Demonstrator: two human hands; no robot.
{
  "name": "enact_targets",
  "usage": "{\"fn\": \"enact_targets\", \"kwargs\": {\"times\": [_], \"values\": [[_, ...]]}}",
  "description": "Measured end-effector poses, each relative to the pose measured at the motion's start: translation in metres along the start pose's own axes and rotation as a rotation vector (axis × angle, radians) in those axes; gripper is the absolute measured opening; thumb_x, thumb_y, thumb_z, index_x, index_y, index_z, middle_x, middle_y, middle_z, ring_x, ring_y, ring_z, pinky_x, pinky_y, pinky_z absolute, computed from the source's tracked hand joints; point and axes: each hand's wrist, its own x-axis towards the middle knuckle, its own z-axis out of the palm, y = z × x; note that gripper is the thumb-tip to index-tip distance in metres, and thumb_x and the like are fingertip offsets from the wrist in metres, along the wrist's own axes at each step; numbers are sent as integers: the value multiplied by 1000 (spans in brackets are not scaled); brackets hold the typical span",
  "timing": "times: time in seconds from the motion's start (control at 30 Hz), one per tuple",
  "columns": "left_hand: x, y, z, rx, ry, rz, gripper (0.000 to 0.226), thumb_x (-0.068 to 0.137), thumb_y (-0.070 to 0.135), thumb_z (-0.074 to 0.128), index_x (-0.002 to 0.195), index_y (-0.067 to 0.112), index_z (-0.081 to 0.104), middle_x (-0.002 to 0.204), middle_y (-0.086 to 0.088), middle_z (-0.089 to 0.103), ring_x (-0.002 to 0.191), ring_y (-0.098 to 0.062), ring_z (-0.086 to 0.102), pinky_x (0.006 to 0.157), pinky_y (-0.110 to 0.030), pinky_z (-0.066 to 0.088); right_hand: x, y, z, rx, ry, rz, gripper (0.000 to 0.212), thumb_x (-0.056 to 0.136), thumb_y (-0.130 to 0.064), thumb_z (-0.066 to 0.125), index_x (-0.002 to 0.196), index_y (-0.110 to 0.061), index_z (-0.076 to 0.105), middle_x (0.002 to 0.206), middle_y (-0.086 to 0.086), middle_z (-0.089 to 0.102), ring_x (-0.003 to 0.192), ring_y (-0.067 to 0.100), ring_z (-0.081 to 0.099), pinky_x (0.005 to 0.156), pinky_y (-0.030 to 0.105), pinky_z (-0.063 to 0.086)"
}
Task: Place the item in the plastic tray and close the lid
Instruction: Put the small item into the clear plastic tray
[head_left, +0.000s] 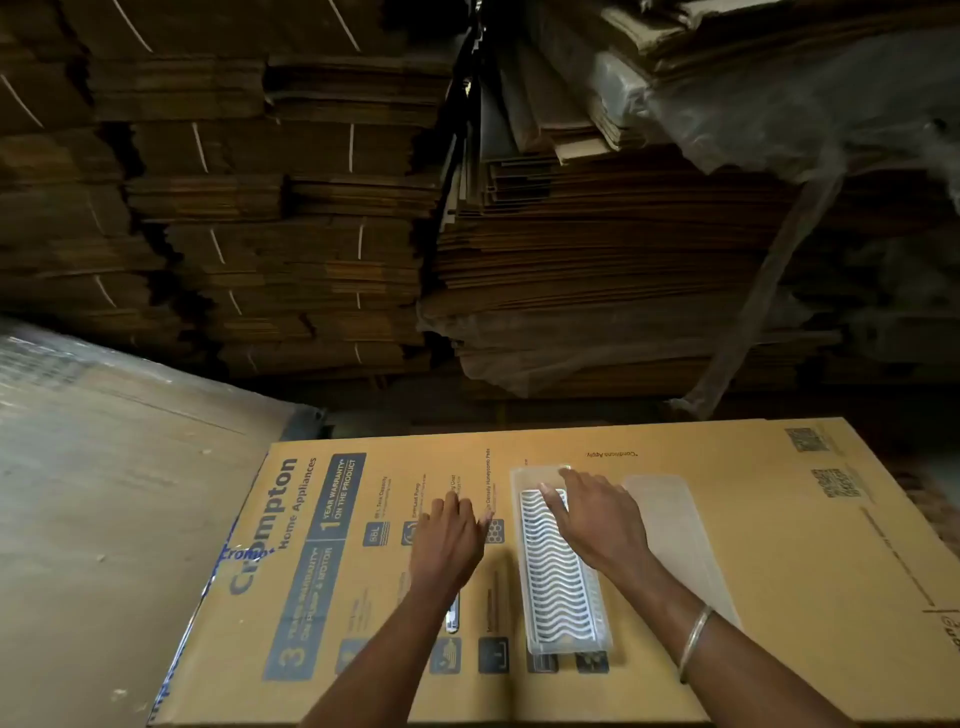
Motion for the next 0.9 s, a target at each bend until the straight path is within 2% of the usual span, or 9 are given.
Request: {"fn": "enact_targets", "kwargs": {"times": [0.07,0.13,0.27,0.33,0.47,0.57,0.67,0.8,0.9], "values": [[0,-3,11,17,-94,-18,59,106,51,20,120,11,61,117,-9,62,109,-29,58,90,-44,48,0,2,4,20,-12,4,87,93,-67,-3,123,-20,64,116,4,73,103,23,68,88,40,50],[-1,-8,29,22,-143,-32,56,107,47,23,121,10,62,118,-10,64,111,-31,59,93,-45,49,-2,5,12,-11,-6,-17,99,88,-69,-14,106,-20,70,101,5,75,89,24,69,81,40,51],[4,-11,52,43,-229,-65,48,107,42,32,128,9,60,124,-11,65,118,-29,60,93,-40,52,-2,8,15,-63,-39,-20,87,94,-62,-2,89,-18,72,92,8,73,75,26,68,75,39,50],[5,-12,59,33,-246,-121,45,106,38,35,134,8,54,127,-9,64,120,-27,60,91,-37,53,1,9,15,-72,-39,-11,76,101,-58,9,87,-17,71,88,8,74,76,27,68,75,39,48],[3,-8,70,-76,-268,-213,36,105,25,35,135,9,47,126,-8,61,115,-24,63,85,-34,55,9,15,14,-77,-37,-11,75,100,-58,9,83,-17,70,82,6,72,73,26,67,75,39,49],[2,-6,75,-208,-262,-282,33,105,17,35,136,7,44,126,-9,60,112,-24,67,85,-33,57,13,20,15,-68,-32,0,66,104,-54,19,85,-16,69,81,4,72,74,25,66,77,40,48],[2,-5,83,-311,-232,-304,32,106,17,36,136,7,42,126,-9,60,109,-23,69,82,-32,59,16,24,16,-82,-23,7,73,100,-58,8,84,-20,68,78,3,72,73,23,66,77,39,49],[6,-7,92,-392,-213,-350,37,106,11,33,143,7,37,140,-12,55,123,-24,61,97,-33,52,19,27,21,-87,-28,13,81,95,-62,-2,86,-23,69,77,3,73,73,23,67,78,40,50],[9,-5,87,-438,-288,-446,36,105,8,30,139,2,40,135,-18,58,121,-32,60,99,-39,48,20,29,23,-82,-9,21,82,95,-62,-2,87,-23,69,78,2,73,73,23,67,78,40,50]]}}
